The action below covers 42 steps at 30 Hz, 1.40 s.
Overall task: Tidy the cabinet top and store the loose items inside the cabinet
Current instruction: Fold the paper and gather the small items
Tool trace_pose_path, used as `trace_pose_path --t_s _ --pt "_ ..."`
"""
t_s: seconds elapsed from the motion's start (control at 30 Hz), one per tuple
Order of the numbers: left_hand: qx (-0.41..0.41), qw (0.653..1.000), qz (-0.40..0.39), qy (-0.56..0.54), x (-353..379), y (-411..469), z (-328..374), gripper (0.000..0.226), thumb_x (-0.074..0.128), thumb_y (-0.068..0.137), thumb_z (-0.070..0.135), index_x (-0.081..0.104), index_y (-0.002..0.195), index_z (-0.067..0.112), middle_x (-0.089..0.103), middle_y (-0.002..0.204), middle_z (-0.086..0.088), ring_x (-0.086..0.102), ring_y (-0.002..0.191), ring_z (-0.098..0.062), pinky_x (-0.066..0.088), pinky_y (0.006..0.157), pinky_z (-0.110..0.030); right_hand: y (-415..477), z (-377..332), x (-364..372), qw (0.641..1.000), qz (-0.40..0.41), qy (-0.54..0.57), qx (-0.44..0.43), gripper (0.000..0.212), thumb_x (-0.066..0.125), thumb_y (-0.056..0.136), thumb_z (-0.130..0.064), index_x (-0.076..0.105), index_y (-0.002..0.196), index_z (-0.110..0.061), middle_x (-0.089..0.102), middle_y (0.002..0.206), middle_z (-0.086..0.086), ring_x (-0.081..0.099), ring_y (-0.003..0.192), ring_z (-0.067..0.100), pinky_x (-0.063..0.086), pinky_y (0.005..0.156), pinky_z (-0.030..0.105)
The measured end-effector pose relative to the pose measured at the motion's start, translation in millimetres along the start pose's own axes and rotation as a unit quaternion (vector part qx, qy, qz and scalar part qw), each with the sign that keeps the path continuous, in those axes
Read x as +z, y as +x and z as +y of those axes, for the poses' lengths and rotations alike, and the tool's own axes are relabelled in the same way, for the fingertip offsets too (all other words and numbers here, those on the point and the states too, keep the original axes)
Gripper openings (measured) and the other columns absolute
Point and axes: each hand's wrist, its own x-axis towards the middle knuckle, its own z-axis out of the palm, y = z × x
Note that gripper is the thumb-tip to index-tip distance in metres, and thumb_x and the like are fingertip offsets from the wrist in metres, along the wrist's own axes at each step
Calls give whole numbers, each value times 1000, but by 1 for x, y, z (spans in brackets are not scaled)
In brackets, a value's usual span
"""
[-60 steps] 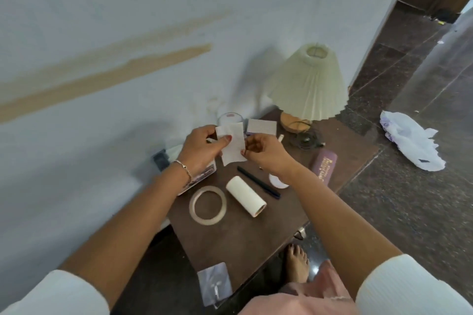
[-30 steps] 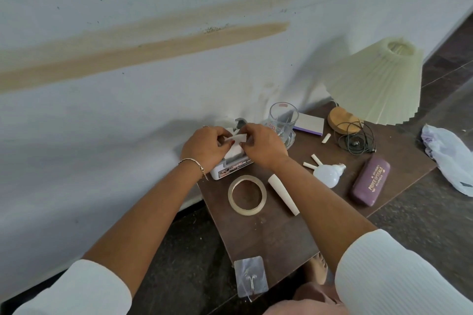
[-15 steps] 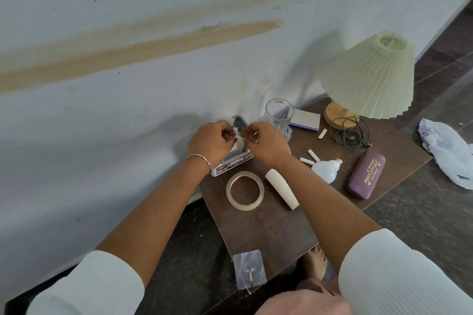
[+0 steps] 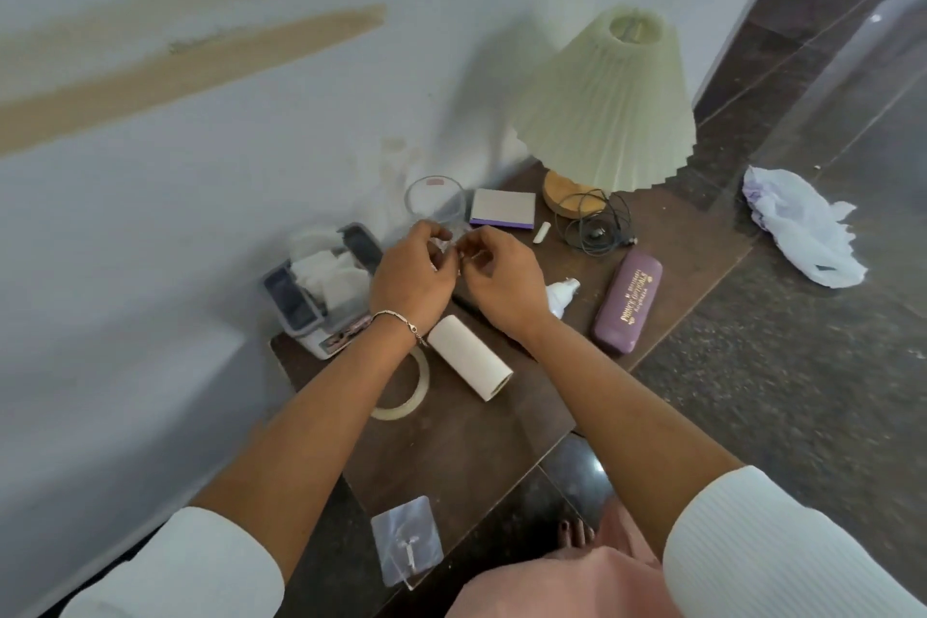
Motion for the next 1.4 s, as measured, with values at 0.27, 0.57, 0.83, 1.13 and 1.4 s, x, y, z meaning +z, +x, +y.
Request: trace_pose_path --t_s 0.27,0.57,0.83,1.13,1.4 --pt "-64 997 -43 -28 42 -2 43 13 58 86 28 57 98 30 56 79 18 53 71 -1 38 62 -17 -5 31 -46 997 -53 8 50 25 55 84 -9 66 106 -17 68 101 -1 61 93 13 51 83 31" --pt "-230 964 -110 -71 33 -26 67 21 59 82 7 63 101 14 67 100 -1 60 86 -14 46 79 -25 -23 26 -95 970 -154 -64 178 31 56 88 -12 60 118 -15 59 121 3 56 111 20 47 91 33" --pt "-361 919 -134 -81 22 -60 68 33 59 84 7 62 115 14 60 124 -6 61 106 -24 47 93 -33 -29 4 -112 950 -226 -101 191 38 57 87 -12 58 124 -18 56 130 0 53 118 21 44 97 32" --pt "-469 881 58 -39 43 -95 67 42 64 79 3 59 118 19 47 127 -11 60 102 -25 49 97 -39 -26 35 -109 920 -349 -171 45 37 55 89 -11 55 126 -15 53 129 4 52 115 25 43 90 32" --pt "-484 864 114 -79 67 -112 64 48 68 79 3 52 121 19 52 122 -13 57 111 -30 47 97 -47 -40 49 -110 894 -419 -153 -38 39 54 90 -12 55 128 -18 53 128 0 55 111 19 46 89 30"
